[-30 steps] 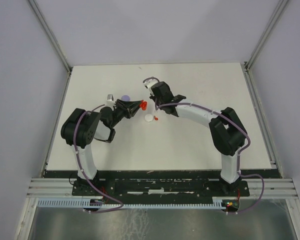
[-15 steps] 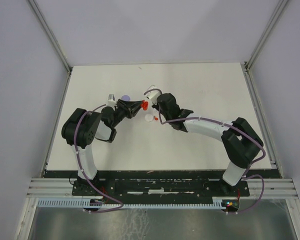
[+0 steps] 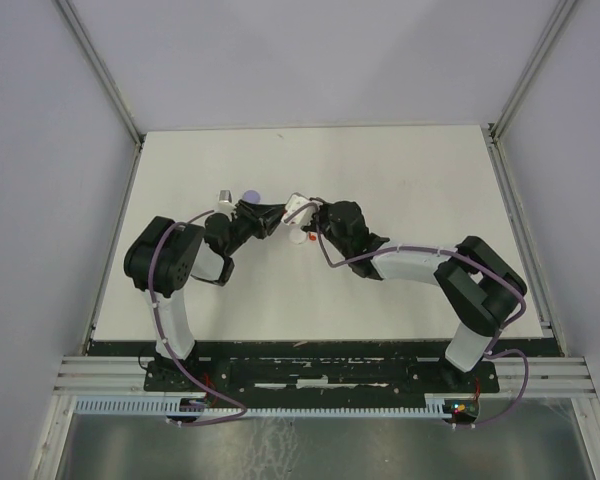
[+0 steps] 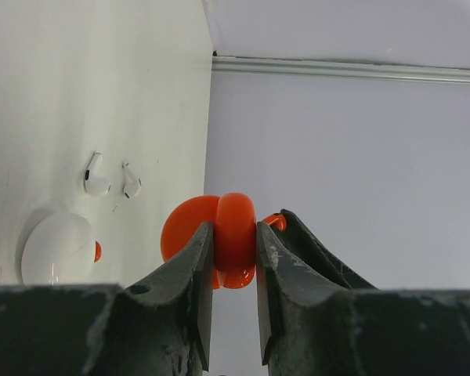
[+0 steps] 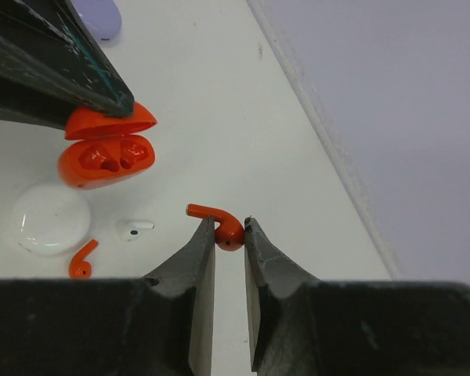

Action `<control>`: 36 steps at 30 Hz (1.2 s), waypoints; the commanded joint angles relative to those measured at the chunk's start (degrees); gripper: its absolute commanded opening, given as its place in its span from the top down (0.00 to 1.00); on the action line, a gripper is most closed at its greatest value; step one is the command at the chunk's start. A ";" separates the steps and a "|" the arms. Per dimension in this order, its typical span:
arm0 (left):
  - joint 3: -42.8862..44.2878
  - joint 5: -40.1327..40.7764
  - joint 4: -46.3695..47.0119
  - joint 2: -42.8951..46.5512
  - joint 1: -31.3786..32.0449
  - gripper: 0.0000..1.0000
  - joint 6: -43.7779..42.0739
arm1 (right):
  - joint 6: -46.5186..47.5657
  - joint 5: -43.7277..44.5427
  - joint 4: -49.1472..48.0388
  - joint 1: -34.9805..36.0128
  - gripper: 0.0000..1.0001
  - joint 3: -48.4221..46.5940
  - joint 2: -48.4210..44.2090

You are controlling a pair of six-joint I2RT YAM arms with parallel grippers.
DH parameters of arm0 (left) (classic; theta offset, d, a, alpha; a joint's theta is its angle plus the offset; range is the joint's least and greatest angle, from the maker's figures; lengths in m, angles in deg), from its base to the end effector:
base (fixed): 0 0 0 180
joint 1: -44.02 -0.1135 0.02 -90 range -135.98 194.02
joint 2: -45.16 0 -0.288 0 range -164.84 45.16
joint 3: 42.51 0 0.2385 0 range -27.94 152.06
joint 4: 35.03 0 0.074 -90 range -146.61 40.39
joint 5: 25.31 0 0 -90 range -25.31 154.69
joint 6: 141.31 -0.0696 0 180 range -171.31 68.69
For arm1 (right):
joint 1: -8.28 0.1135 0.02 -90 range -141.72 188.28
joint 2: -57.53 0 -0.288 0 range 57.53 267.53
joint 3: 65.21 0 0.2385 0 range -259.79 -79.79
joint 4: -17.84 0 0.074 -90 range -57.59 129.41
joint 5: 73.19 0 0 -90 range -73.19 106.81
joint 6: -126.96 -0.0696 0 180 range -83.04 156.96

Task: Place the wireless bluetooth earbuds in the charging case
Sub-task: Place the earbud in the charging case.

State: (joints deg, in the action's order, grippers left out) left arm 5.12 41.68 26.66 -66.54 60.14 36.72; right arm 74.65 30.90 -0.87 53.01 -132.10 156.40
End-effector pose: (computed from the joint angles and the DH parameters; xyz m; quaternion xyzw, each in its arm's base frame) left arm 0.3467 -0.1285 0.1609 -0.3034 0.6535 -0.6236 0.3034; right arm 0.2993 0.2726 0.2393 -0.4554 0.6356 -0.0582 0.6207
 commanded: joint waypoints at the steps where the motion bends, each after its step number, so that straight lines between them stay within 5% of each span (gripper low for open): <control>1: 1.38 -0.94 1.39 2.01 0.55 0.96 -2.23 | 4.73 -8.11 -7.59 0.01 0.98 0.78 -2.94; 16: 3.35 -1.33 -3.72 3.60 2.32 0.97 -2.85 | 19.92 -11.31 -16.65 0.59 0.98 5.34 -0.41; 36: 5.01 -1.32 -10.65 6.80 3.16 0.97 -6.49 | 23.79 -14.73 -10.78 0.88 0.98 6.40 0.13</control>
State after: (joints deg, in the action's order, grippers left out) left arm 8.25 41.53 16.00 -62.52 62.76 34.25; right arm 97.95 17.72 -11.27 53.58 -125.28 156.51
